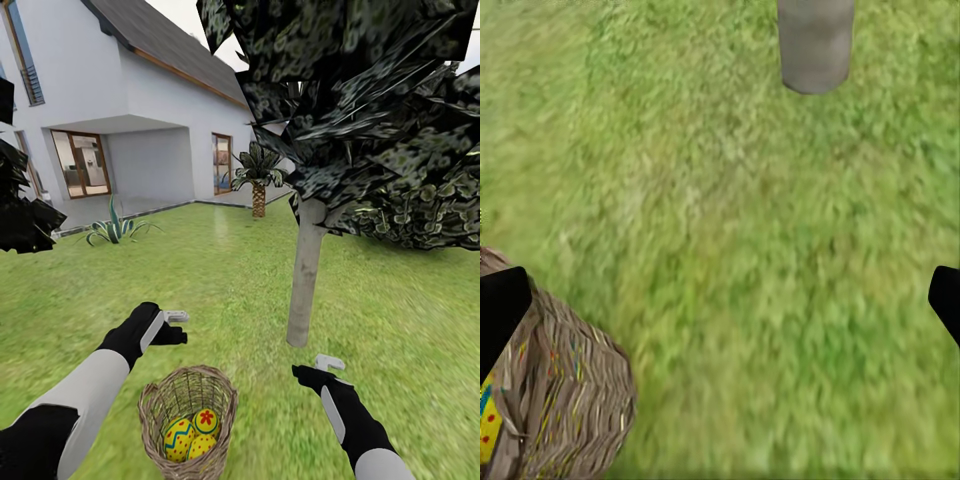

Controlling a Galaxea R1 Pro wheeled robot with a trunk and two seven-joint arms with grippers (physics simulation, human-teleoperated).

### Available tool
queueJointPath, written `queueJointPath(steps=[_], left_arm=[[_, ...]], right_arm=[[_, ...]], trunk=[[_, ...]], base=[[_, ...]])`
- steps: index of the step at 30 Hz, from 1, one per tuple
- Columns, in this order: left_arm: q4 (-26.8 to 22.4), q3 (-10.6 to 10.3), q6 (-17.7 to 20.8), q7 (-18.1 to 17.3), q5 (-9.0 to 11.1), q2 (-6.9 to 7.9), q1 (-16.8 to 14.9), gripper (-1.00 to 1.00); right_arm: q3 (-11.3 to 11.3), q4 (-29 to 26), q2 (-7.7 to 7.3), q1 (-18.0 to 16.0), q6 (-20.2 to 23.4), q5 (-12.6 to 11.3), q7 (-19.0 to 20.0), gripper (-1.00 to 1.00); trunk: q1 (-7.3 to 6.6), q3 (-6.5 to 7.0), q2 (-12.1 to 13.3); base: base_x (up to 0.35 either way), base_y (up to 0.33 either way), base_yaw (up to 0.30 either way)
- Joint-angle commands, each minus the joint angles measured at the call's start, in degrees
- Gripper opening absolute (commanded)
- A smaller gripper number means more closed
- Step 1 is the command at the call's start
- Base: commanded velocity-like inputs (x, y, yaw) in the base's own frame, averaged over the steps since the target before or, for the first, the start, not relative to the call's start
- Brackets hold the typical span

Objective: Take the three Easter eggs out of the wicker basket on the lawn in the garden, then place them on the lawn next to a single tree (choose any tree) so that all three eggs are next to the same tree and none are left in the basket.

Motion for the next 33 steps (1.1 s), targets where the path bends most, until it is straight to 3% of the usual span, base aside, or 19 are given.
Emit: queueJointPath(steps=[1, 13, 15, 19, 23, 33], left_arm=[[-0.1, -0.4, 0.2, 0.3, 0.5, 0.04, 0.0, 1.00], [0.0, -0.4, 0.4, 0.2, 0.4, -0.11, 0.0, 1.00], [0.0, -0.4, 0.4, 0.1, 0.4, -0.12, 0.0, 1.00], [0.7, -0.4, 0.5, 0.1, 0.3, -0.17, -0.1, 1.00], [1.0, -0.5, 0.5, 0.1, 0.3, -0.26, -0.1, 1.00], [1.1, -0.5, 0.5, 0.2, 0.3, -0.42, -0.1, 1.00]], right_arm=[[-0.2, -0.1, 0.04, 0.0, 0.3, -0.4, -0.1, 1.00], [0.6, 0.0, 0.10, 0.0, 1.2, -0.1, -0.1, 1.00], [2.3, 0.6, 0.07, 0.0, 2.7, -0.1, -0.1, 1.00], [7.8, 2.0, -0.16, 0.0, 11.5, -0.2, 0.0, 1.00], [10.2, 2.4, -0.26, -0.1, 17.0, -0.4, 0.1, 1.00], [9.8, 2.6, -0.45, -0.2, 19.8, -0.5, 0.1, 1.00]], trunk=[[-0.23, 0.12, 0.4], [-2.87, 2.27, 5.2], [-3.30, 2.63, 6.0], [-4.18, 3.35, 7.6], [-5.06, 4.07, 9.2], [-7.26, 5.86, 13.2]], base=[[0.000, 0.000, 0.000], [0.000, 0.000, 0.000], [0.000, 0.000, 0.000], [0.000, 0.000, 0.000], [0.000, 0.000, 0.000], [0.000, 0.000, 0.000]])
